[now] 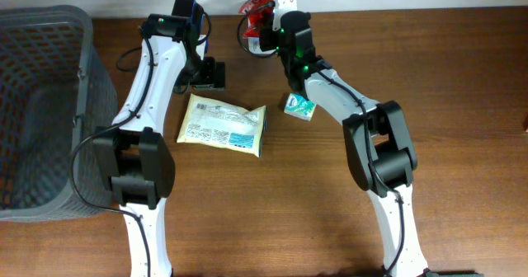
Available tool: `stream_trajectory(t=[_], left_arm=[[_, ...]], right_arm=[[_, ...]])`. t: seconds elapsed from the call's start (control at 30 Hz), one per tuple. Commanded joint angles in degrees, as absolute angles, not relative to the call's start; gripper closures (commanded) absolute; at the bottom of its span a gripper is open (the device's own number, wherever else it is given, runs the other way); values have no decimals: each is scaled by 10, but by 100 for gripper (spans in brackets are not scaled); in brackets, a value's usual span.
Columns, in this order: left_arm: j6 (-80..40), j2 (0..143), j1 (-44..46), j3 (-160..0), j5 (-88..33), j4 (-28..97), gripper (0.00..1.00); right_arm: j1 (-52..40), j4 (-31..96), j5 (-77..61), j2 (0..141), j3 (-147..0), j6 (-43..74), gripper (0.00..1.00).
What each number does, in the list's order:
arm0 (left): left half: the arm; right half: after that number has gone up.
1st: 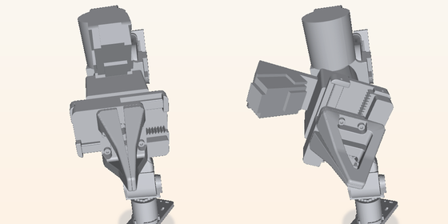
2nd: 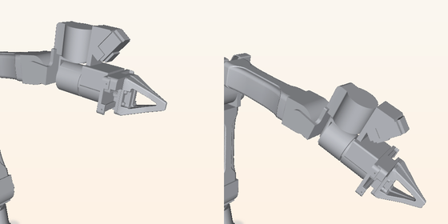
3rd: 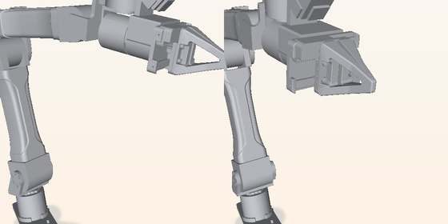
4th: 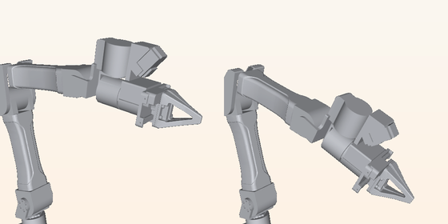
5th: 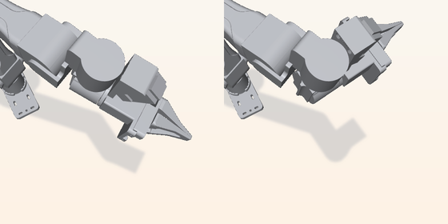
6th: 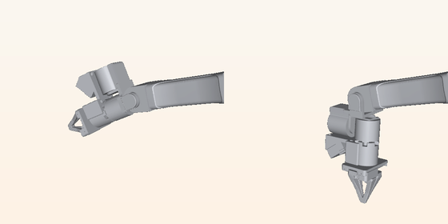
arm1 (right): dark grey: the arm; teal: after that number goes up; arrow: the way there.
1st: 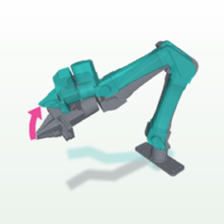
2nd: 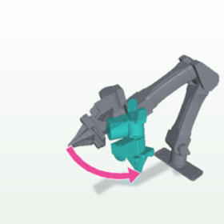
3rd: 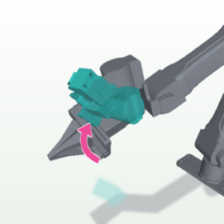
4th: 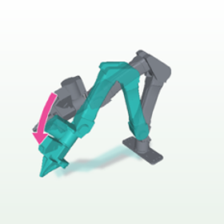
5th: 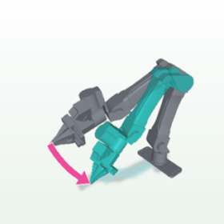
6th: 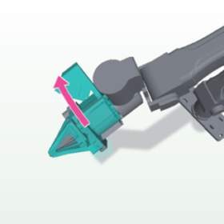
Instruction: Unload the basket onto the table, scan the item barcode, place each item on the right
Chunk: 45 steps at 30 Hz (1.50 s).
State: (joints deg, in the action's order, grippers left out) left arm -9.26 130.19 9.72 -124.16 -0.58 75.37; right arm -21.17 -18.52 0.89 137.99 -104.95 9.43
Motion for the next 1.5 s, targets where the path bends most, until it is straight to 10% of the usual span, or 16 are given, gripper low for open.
stream_trajectory(t=[0.0,0.63,0.7,0.77,1.07,1.47], left_arm=[[-98,1304,96,-1238,-2,753,1],[-98,1304,96,-1238,-2,753,1],[-98,1304,96,-1238,-2,753,1],[-98,1304,96,-1238,-2,753,1],[-98,1304,96,-1238,-2,753,1],[-98,1304,96,-1238,-2,753,1]], right_arm=[[-196,-200,23,1349,-1058,93,96],[334,395,120,1254,-1053,95,93],[364,400,121,1265,-1053,95,52],[371,414,120,1260,-1053,95,52],[270,636,-412,1170,-1053,-62,26],[-104,571,-185,1224,-1017,-133,8]])
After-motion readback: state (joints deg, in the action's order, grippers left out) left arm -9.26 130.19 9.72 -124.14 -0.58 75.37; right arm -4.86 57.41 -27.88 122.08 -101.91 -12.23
